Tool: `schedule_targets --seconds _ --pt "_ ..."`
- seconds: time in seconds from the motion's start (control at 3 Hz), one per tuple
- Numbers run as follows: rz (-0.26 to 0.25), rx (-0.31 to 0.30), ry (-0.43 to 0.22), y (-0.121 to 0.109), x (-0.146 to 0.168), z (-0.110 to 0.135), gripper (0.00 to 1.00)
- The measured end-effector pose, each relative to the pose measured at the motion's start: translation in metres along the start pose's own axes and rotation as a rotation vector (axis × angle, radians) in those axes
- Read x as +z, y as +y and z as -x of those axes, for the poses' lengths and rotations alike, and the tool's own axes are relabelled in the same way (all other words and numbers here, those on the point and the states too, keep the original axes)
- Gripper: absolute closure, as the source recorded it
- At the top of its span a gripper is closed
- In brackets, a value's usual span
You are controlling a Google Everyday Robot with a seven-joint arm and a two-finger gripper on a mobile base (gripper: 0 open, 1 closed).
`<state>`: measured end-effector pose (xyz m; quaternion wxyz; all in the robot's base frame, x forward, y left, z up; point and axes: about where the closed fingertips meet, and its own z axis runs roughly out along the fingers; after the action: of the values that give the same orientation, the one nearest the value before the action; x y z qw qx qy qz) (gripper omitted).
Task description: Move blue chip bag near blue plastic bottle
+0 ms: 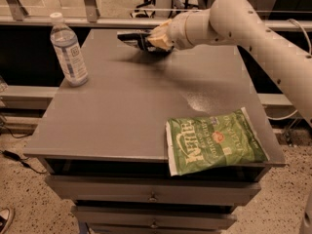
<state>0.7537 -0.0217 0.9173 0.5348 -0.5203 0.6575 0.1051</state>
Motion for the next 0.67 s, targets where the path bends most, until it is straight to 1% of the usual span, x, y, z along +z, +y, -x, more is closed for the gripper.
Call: schedule_targets --seconds 0.33,0.67 --pt "0.09 -0.025 -0.07 0.035 0.005 0.017 1.0" --pt "0.162 -0.05 -0.122 0.068 0.003 0.032 1.0"
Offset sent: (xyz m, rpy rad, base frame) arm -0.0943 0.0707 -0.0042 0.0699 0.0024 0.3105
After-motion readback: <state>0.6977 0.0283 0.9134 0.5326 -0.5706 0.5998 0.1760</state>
